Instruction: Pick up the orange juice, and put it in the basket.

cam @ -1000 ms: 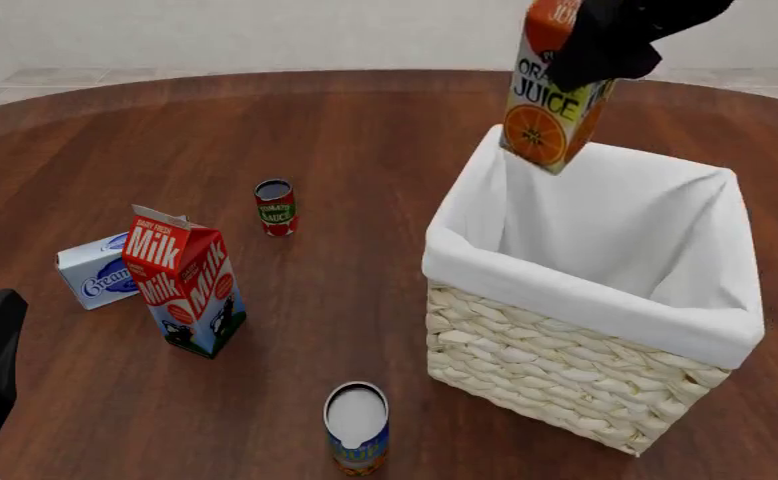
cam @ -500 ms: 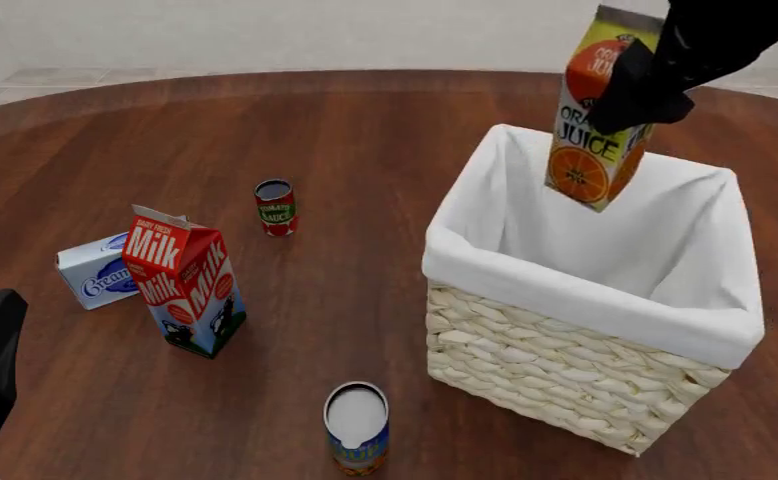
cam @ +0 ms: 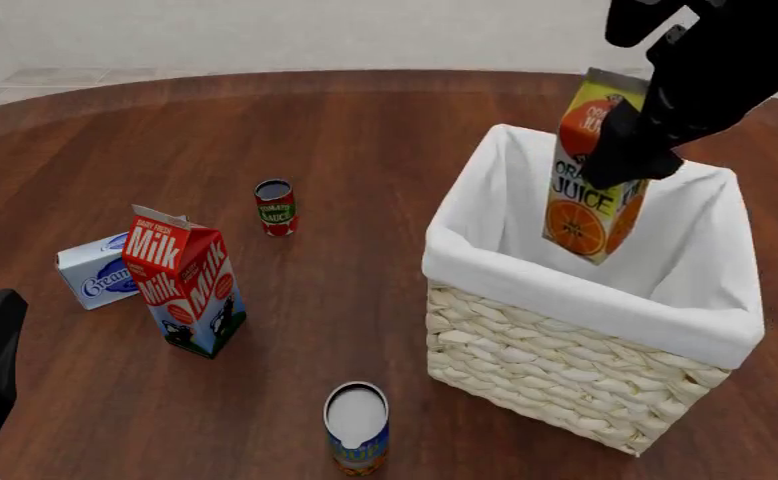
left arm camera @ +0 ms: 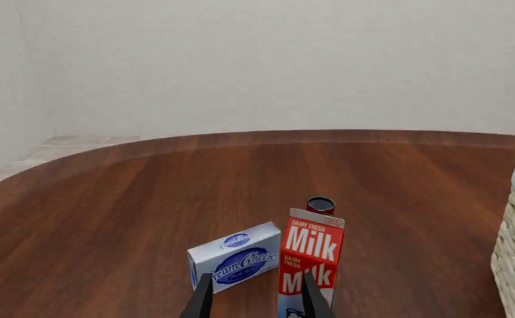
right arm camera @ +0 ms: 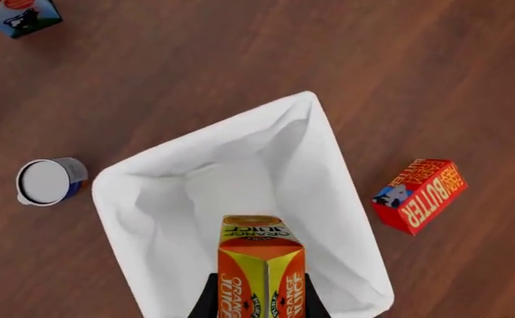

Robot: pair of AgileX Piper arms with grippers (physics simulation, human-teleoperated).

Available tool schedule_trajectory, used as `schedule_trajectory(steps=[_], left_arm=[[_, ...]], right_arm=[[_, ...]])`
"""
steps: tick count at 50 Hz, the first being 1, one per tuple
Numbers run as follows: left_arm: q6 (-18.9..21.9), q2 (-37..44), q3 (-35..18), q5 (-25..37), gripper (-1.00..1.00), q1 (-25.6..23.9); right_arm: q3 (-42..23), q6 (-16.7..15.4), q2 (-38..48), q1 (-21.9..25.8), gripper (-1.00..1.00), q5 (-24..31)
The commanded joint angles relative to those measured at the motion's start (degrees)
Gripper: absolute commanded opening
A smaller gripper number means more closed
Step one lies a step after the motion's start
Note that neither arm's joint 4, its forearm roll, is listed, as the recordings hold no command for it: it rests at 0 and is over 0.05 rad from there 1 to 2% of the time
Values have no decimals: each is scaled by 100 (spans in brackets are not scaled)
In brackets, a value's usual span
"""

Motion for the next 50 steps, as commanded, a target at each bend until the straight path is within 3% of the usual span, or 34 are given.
schedule_trajectory(steps=[1,50], left_arm=[[-1,0,0,0,100,0],[0,0,0,0,100,0]], right_arm=[[320,313,-62,111,-100,0],[323,618,38,302,-100,-1]])
